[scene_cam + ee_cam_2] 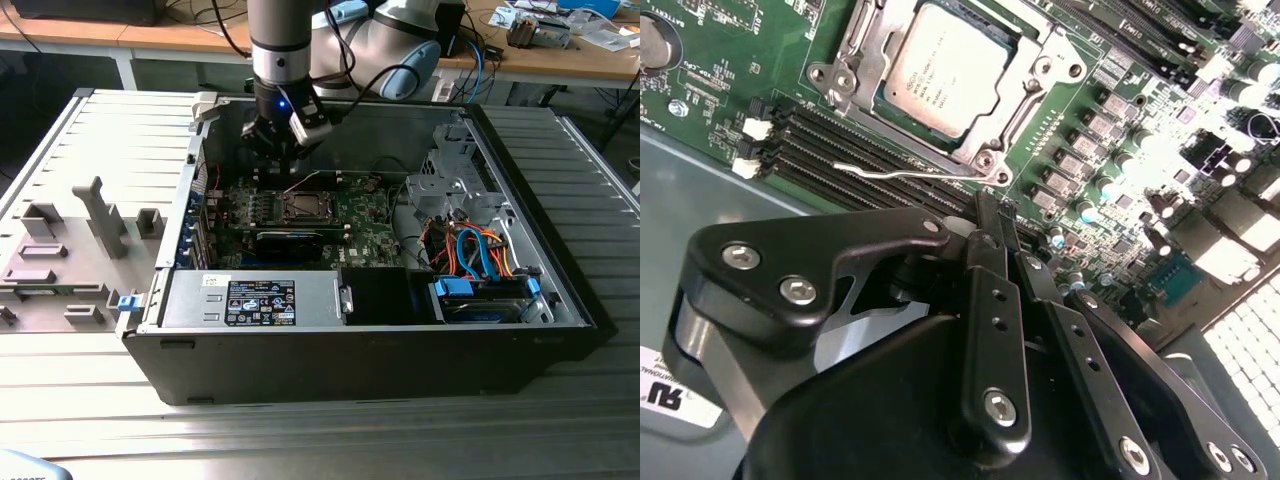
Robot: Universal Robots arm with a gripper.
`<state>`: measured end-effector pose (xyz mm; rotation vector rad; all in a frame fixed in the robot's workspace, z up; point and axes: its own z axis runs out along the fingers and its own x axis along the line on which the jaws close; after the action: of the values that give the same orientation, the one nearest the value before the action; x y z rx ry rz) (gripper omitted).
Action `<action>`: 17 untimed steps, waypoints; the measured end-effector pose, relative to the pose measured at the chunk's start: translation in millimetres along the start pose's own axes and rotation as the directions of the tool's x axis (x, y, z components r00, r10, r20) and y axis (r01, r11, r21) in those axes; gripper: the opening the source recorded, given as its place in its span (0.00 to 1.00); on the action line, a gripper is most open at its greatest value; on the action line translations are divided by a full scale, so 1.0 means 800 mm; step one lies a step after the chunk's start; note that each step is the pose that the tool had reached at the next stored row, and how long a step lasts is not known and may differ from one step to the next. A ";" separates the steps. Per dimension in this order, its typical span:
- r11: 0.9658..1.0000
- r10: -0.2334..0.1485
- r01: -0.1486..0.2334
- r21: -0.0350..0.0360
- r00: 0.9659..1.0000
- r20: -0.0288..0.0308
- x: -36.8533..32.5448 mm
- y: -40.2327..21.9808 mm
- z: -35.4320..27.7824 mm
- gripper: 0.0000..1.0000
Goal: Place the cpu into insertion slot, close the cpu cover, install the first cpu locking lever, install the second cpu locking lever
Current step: 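Install the first cpu locking lever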
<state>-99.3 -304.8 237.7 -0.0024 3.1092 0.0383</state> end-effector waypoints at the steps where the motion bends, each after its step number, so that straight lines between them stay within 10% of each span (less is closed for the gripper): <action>1: 1.000 0.000 0.000 0.000 1.000 0.000 -0.0001 0.0003 0.0010 0.11; 17: 0.999 -0.042 0.042 -0.001 0.999 -0.001 -0.0223 0.0106 0.0236 0.11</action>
<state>-80.9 -295.8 219.6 -0.0682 3.1092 0.0394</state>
